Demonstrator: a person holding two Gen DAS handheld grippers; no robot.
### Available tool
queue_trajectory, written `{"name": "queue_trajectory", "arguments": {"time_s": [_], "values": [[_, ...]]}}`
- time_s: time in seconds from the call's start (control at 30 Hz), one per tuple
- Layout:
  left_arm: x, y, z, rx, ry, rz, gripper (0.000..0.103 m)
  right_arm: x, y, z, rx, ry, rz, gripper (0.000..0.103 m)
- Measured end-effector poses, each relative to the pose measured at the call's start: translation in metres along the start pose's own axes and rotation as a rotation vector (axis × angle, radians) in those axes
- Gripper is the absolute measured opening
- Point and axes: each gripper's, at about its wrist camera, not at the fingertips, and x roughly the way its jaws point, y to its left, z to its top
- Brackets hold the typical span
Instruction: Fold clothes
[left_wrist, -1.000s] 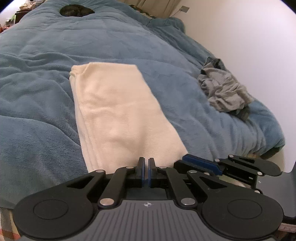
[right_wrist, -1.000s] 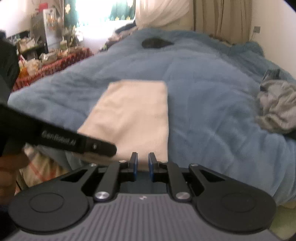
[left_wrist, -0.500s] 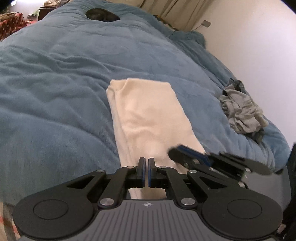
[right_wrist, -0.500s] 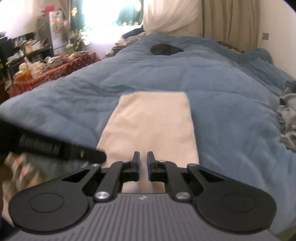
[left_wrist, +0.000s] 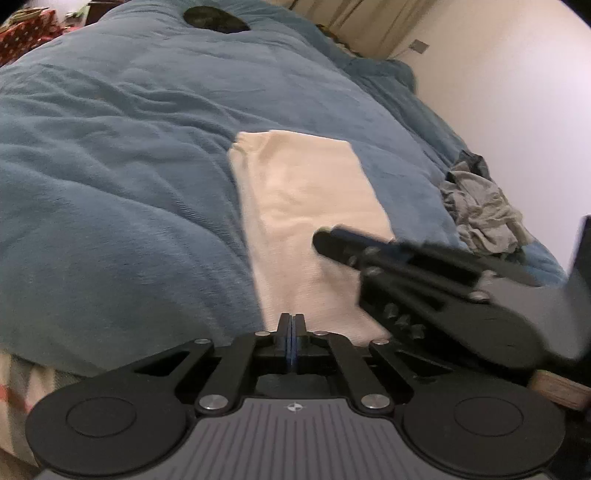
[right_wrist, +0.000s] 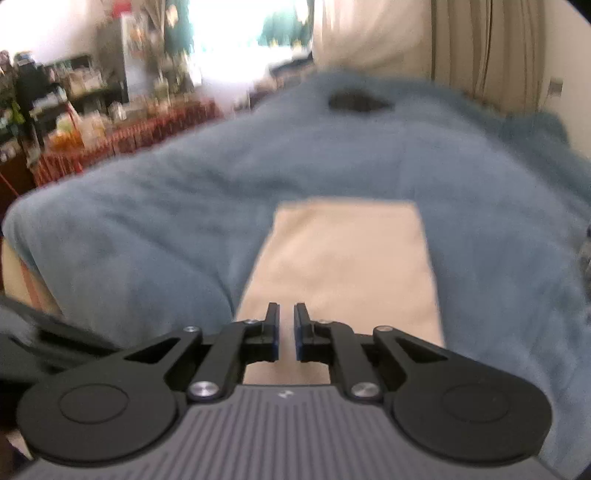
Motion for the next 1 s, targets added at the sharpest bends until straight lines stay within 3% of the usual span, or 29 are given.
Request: {"name": "queue_trajectory", "arguments": {"time_s": [0.1, 0.27, 0.4, 0.53, 0.63, 0.7, 0.8, 1.0], "values": [[-0.016, 0.018, 0.003, -0.053, -0.021, -0.02, 0.005, -0.019, 0.002, -0.016, -0.026, -0.012, 0.023, 0.009], [-0.024, 0.04, 0.01, -0.15, -0.028, -0.077, 0.005, -0.043, 0.003, -0.041, -0.028, 0.041, 0.066, 0.01], [-0.017, 0.03, 0.016, -0.135, -0.026, -0.1, 0.005, -0.062, -0.003, -0.045, -0.027, 0.033, 0.056, 0.01], [-0.008, 0.011, 0.02, -0.086, -0.035, -0.093, 0.023, -0.084, -0.024, -0.04, 0.014, -0.022, 0.007, 0.01], [0.003, -0.003, 0.021, -0.025, -0.036, -0.077, 0.027, -0.089, -0.044, -0.037, 0.046, -0.044, -0.057, 0.011], [0.015, -0.01, 0.017, 0.013, 0.004, -0.036, 0.027, -0.085, -0.057, -0.038, 0.068, -0.041, -0.097, 0.011], [0.02, -0.007, 0.006, 0.002, 0.055, -0.042, 0.027, -0.078, -0.074, -0.044, 0.109, -0.016, -0.116, 0.012], [0.005, 0.003, 0.002, -0.055, 0.087, -0.072, 0.024, -0.088, -0.073, -0.071, 0.071, 0.005, -0.059, 0.012]]}}
